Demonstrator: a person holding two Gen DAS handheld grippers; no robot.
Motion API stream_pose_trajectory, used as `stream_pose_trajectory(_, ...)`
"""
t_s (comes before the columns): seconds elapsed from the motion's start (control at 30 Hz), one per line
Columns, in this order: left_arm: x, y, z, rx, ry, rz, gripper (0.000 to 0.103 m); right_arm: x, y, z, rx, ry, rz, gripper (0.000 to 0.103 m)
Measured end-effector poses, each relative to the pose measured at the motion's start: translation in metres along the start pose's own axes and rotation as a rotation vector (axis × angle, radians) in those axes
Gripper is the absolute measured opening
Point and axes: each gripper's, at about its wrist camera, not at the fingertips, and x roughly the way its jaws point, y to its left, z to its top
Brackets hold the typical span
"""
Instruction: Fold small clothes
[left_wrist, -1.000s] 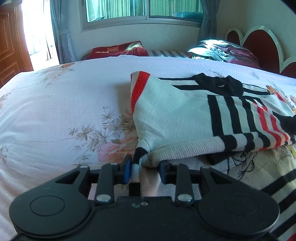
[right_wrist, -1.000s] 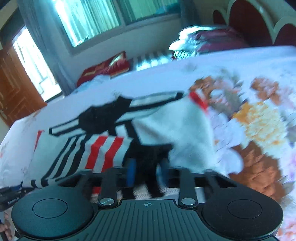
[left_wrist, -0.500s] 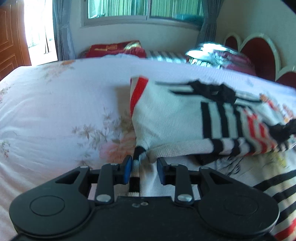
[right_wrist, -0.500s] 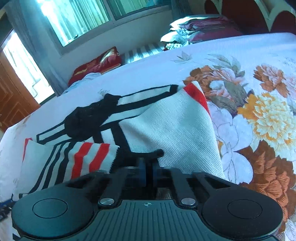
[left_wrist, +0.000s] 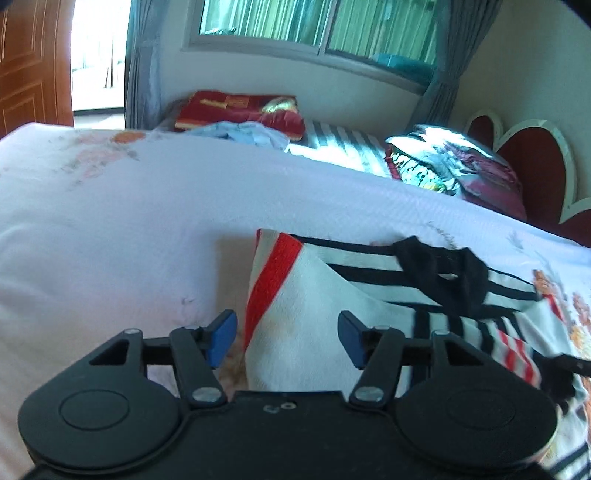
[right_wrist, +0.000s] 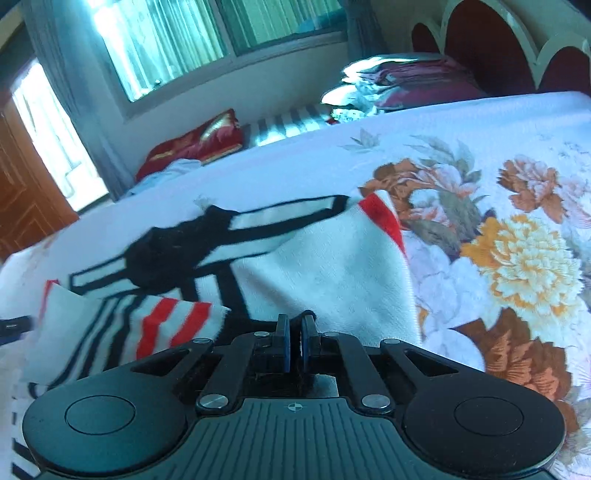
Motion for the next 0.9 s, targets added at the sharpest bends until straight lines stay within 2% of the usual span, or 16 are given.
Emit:
stream_pose_trajectory(0.13,0.029,0.014,0.009,-0.069,0.010,0.010,0.052,0.008,-0.009,0.001,0.062,0.055,0.043,0.010)
stream_pose_trajectory(0.27,0.047,0.021,0.013,-0.104,0.034,-0.029,0.029,0.011,-0.005,-0.001,0.061,0.058,0.060,0.010)
stream_pose_trajectory(0.4,0.047,0.024,0.011,-0.111,-0.002,0.004,0.014,0.010,0.009,-0.001,-0.018,0.025,0.038,0.003)
stream_pose_trajectory(0.5,0.050,0.029,0.010,-0.127,-0.017,0.036,0.014,0.003,0.019,0.003,-0.082,-0.055,0.013,0.003)
stream_pose_trajectory(0.53,0.053,0.032,0.009,-0.137,-0.010,0.043,0.015,0.005,0.021,0.003,-0.111,-0.063,-0.022,0.002)
stream_pose_trajectory(0.57,0.055,0.033,0.008,-0.153,-0.007,0.042,0.016,0.012,0.020,0.001,-0.129,-0.032,-0.052,0.002)
stream_pose_trajectory(0.63,0.052,0.028,0.008,-0.124,-0.008,0.058,0.020,0.022,0.014,-0.005,-0.118,0.015,-0.059,0.002)
stream_pose_trajectory(0.73,0.045,0.026,0.010,-0.095,-0.018,0.081,0.030,0.019,0.016,-0.006,-0.131,0.004,-0.069,0.003)
stream_pose_trajectory(0.9,0.016,0.017,0.008,-0.049,-0.056,0.081,0.030,0.000,0.006,0.003,-0.069,-0.074,-0.081,0.003)
